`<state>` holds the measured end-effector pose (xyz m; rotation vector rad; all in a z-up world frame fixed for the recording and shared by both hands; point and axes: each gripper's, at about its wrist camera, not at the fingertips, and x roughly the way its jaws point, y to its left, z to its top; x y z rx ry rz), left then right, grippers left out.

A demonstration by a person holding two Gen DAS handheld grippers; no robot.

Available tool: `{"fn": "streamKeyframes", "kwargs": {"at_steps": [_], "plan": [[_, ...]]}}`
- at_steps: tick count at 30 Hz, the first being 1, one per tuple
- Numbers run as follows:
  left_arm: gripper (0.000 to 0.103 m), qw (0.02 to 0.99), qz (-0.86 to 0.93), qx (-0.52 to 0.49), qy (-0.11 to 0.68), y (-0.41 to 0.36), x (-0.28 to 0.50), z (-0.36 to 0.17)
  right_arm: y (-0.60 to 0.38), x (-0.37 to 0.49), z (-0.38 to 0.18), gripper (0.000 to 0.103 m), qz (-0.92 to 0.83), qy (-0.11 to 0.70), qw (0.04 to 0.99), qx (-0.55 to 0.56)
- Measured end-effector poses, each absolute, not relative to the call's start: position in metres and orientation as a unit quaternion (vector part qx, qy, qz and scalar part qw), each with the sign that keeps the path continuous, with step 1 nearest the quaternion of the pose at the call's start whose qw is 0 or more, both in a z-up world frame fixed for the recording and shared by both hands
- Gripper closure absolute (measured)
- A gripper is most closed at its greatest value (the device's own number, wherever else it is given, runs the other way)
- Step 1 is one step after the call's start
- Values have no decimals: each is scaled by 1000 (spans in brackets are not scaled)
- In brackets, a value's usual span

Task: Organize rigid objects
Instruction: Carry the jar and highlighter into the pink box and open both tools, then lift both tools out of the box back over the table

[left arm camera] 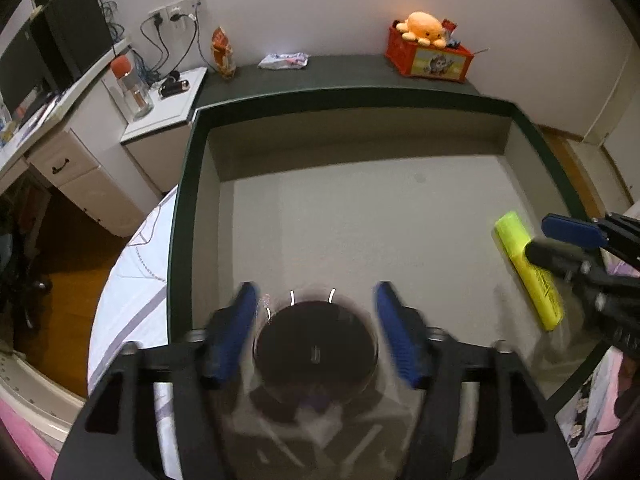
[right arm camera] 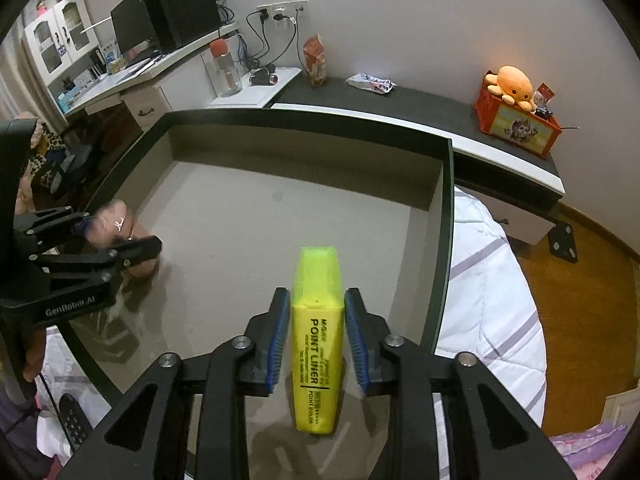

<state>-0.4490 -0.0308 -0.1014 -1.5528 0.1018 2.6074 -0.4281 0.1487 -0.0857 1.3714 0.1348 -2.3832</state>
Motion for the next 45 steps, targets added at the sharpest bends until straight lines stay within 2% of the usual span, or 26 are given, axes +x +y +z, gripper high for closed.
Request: {"fn": "streamKeyframes", "kwargs": {"at_steps": [1, 2, 3, 4, 16, 24, 35, 45], "plan": [[21, 52, 861, -505, 33, -32, -448, -100, 148, -428, -84, 42, -849, 48, 200, 487], [21, 53, 863, -502, 34, -31, -447, -98, 145, -427, -82, 38, -851, 53, 198, 484], [20, 51, 863, -501, 37, -32, -447, -97, 142, -426, -81, 27, -855, 68, 189, 478], [20, 45, 864, -500, 40, -32, -447, -97, 139, -424, -79, 25, -857, 81, 188, 472], [20, 53, 865, -498, 35, -39, -444, -95, 137, -424, -82, 24, -856, 88, 184, 474], [20, 48, 871, -487, 34, -40, -435, -77, 146, -411, -61, 24, -868, 68, 180, 458], [20, 51, 896, -439, 46, -42, -387, -18, 152, -362, -4, 24, -891, 58, 175, 416], [20, 44, 910, -410, 45, -51, -317, 10, 154, -299, 25, 24, -901, 60, 167, 396]]}}
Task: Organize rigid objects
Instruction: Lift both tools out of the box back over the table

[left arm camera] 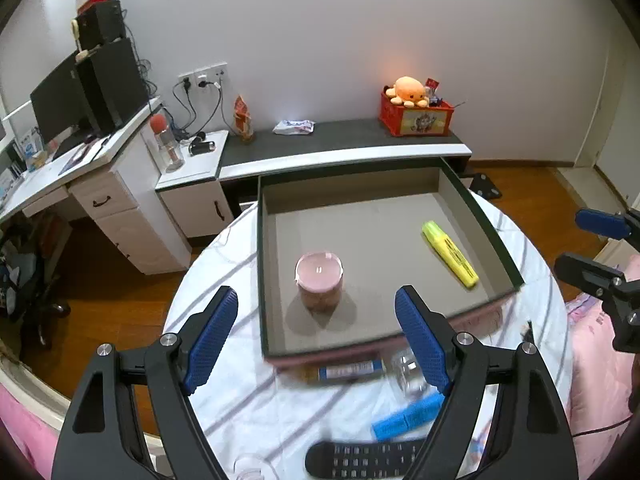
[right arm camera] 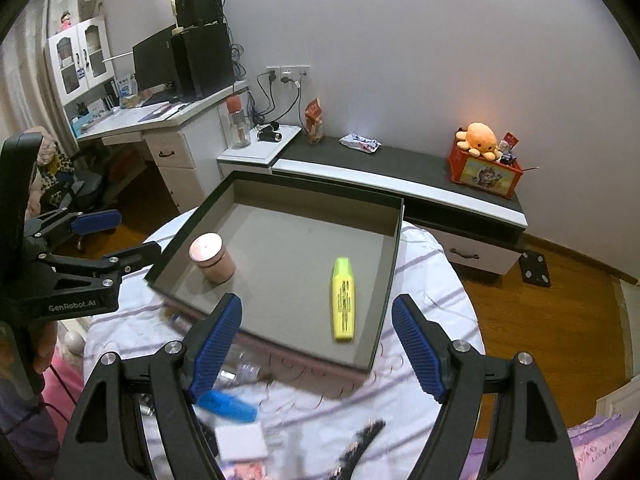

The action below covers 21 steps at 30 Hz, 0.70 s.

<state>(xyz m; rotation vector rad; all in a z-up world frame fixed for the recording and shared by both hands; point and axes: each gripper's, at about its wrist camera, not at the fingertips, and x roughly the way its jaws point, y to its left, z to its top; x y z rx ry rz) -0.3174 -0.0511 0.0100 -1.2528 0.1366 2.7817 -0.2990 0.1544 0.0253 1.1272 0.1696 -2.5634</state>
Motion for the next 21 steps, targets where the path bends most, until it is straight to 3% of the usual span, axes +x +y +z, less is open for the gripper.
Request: {"fn": "streamKeyframes", "kwargs": {"at_steps": [21], "plan": [[16, 20, 911, -409, 43, -61, -180, -27, 174, -167, 4, 24, -911, 48, 152, 381]]}}
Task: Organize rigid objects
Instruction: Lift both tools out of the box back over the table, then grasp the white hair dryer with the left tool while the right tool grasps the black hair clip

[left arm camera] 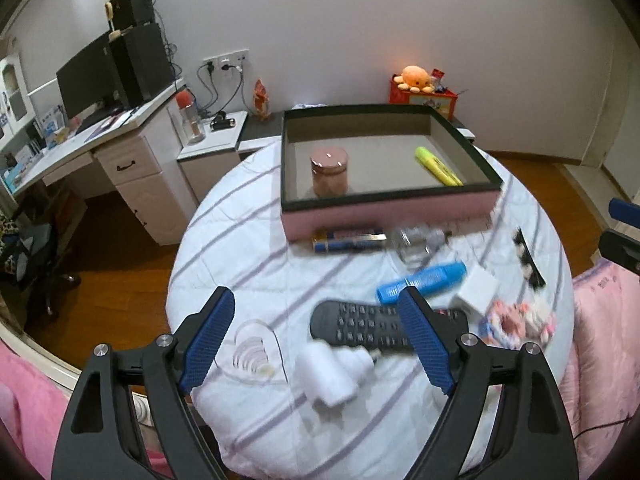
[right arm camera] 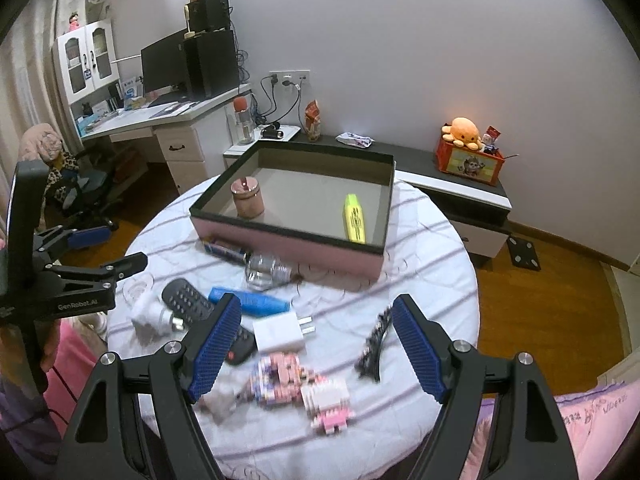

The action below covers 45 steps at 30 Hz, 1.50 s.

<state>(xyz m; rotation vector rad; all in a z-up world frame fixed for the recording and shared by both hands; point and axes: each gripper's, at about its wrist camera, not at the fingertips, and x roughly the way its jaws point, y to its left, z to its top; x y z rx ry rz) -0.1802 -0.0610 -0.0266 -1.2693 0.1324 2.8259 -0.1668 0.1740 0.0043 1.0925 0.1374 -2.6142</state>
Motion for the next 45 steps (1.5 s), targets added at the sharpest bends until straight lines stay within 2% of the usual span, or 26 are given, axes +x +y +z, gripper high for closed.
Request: {"fn": "streamKeyframes", "kwargs": {"at_steps": [9, 17, 26, 45], "plan": [[14, 34, 915, -401, 38, -53, -136, -36, 185, -124, -18, 24, -909, 47, 139, 389], [10, 24, 914, -404, 34, -47, -130, -38, 193, -120, -21, 24, -909, 47, 134, 392], [8, -11, 896, -444, 24, -55, -151, -67, 200, -155, -38, 24, -901, 32, 137, 411], [8, -63, 851, -521, 16, -61, -181, -127, 218, -251, -122, 24, -846, 17, 134, 516]]}}
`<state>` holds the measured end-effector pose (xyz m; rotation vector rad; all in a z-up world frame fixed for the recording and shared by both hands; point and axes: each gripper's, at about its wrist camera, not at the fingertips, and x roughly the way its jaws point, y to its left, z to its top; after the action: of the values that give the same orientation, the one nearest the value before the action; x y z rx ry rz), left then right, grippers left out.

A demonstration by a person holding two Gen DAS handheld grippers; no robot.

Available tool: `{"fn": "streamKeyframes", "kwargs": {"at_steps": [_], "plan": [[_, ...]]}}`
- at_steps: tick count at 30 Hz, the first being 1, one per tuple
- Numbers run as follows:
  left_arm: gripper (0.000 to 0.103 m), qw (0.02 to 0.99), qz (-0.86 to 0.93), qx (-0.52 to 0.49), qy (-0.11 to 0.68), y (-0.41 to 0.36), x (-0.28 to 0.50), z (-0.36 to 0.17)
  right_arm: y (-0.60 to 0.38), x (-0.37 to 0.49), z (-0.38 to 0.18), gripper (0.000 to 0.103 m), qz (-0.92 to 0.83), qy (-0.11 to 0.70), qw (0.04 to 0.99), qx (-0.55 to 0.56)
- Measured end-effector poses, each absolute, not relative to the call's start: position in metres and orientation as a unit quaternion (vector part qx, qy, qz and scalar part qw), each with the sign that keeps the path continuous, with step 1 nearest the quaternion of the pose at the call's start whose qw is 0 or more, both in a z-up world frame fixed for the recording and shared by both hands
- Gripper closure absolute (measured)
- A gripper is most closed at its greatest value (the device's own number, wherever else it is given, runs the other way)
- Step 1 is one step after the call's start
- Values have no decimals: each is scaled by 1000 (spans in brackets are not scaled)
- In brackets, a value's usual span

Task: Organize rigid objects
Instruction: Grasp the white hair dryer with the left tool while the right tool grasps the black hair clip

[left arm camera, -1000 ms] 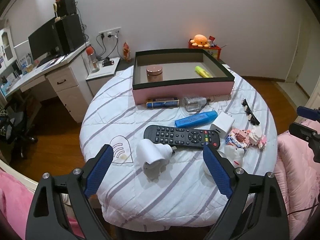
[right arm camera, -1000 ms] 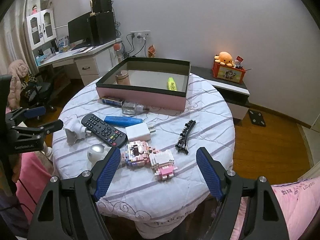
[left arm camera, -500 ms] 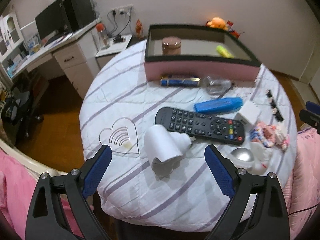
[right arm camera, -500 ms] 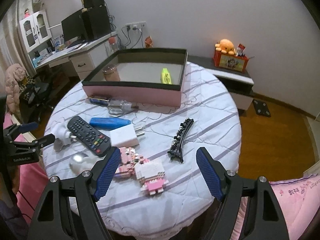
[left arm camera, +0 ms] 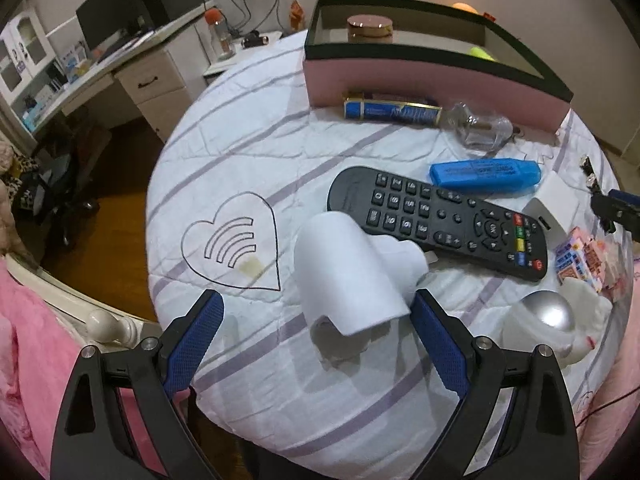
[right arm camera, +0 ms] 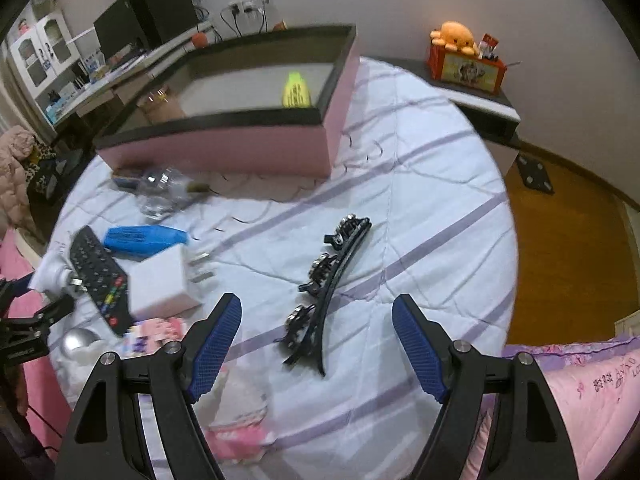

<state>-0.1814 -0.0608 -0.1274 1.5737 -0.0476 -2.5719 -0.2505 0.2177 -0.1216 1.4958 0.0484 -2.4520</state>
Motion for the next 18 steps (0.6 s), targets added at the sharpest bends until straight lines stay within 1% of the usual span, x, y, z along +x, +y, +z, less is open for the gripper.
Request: {"fn": "streamKeyframes", "kwargs": {"at_steps": [3, 5, 6, 7, 8, 9, 10, 12, 15, 18], "plan": [[8, 51, -849, 526, 7, -67, -184, -133, 213, -254, -126, 24, -848, 36, 132, 513], [9, 44, -854, 519, 6, -67, -183, -133, 209, -256, -124, 30, -849, 48, 133, 510], [14, 40, -857, 514, 2, -66, -183, -133, 207, -257, -124, 39, -850, 54, 130, 508], [17, 32, -860, 509, -1, -65, -183, -134, 207, -257, -123, 50, -851, 57, 129, 505], [26, 20, -864, 503, -1, -64, -182, -134, 205, -258, -123, 56, -852, 61, 131, 503], [36, 10, -868, 496, 1, -64, -181, -133, 204, -258, -122, 64, -853, 69, 133, 501], [44, 2, -874, 486, -2, -63, -179, -132, 202, -258, -122, 72, -853, 73, 134, 499], [46, 0, -879, 477, -5, -63, -179, -132, 199, -256, -121, 78, -853, 77, 137, 498], [47, -11, -882, 472, 8, -70, -180, -131, 199, -255, -119, 84, -854, 70, 138, 497], [47, -12, -886, 463, 3, -72, -178, -126, 203, -254, -118, 84, -856, 53, 136, 496]]}}
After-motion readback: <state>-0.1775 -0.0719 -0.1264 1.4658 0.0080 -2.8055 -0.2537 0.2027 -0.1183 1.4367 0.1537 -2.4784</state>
